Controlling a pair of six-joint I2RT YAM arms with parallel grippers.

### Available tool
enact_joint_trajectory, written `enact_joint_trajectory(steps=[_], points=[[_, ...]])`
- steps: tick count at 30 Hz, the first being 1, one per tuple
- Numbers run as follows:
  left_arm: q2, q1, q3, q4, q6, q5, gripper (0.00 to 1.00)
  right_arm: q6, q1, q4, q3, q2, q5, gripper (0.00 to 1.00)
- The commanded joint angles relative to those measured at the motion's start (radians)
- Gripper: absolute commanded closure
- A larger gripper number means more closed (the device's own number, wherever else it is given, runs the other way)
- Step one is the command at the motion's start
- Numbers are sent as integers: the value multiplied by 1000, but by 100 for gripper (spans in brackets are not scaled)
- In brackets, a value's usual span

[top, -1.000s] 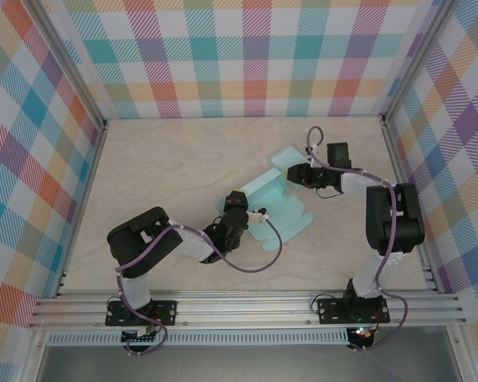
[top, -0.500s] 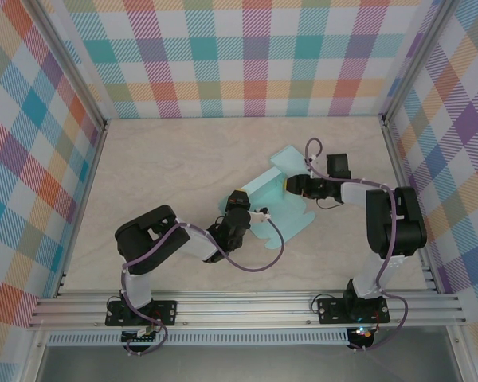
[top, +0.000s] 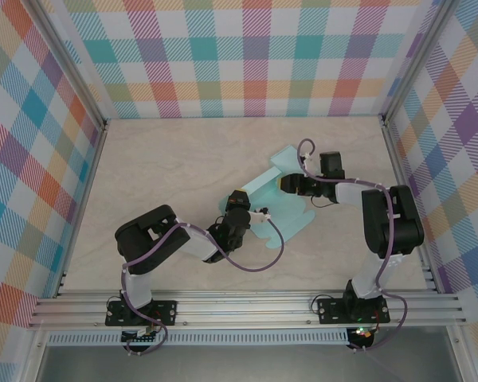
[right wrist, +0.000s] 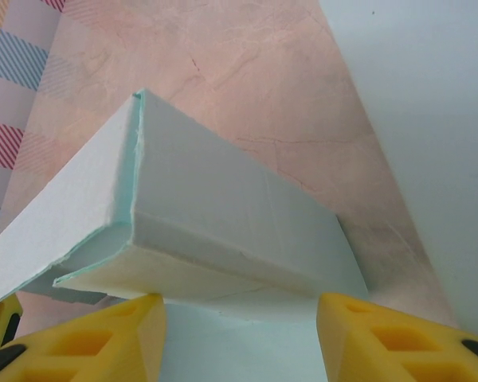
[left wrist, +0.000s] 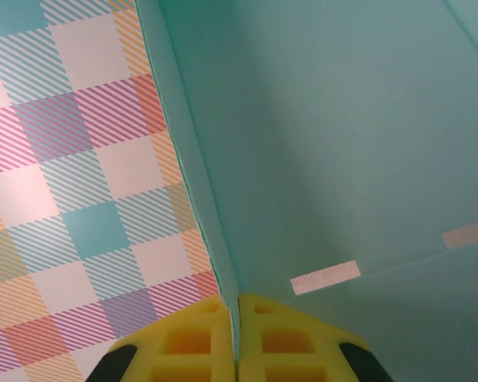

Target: Fold the paper box

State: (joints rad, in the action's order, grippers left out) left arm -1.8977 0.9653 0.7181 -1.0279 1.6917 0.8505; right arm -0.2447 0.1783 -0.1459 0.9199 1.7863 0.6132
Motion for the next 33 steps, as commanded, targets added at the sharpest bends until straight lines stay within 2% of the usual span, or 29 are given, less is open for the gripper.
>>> enact_joint_trajectory(steps=[1, 9, 17, 22, 30, 33], points=[[-13, -6, 1, -12, -2, -5, 100, 41, 12, -72, 40, 31, -23, 46], [-23, -7, 4, -12, -6, -11, 100, 89, 28, -112, 56, 59, -64, 46], [-15, -6, 4, -11, -7, -15, 100, 111, 70, -172, 35, 65, -194, 47], [-2, -7, 4, -4, -20, -20, 100, 114, 85, -174, 35, 76, -217, 49], [30, -5, 1, 41, -75, -39, 100, 122, 127, -204, 21, 100, -284, 69], [33, -5, 4, 47, -91, -42, 100, 127, 146, -251, -19, 84, -336, 80]])
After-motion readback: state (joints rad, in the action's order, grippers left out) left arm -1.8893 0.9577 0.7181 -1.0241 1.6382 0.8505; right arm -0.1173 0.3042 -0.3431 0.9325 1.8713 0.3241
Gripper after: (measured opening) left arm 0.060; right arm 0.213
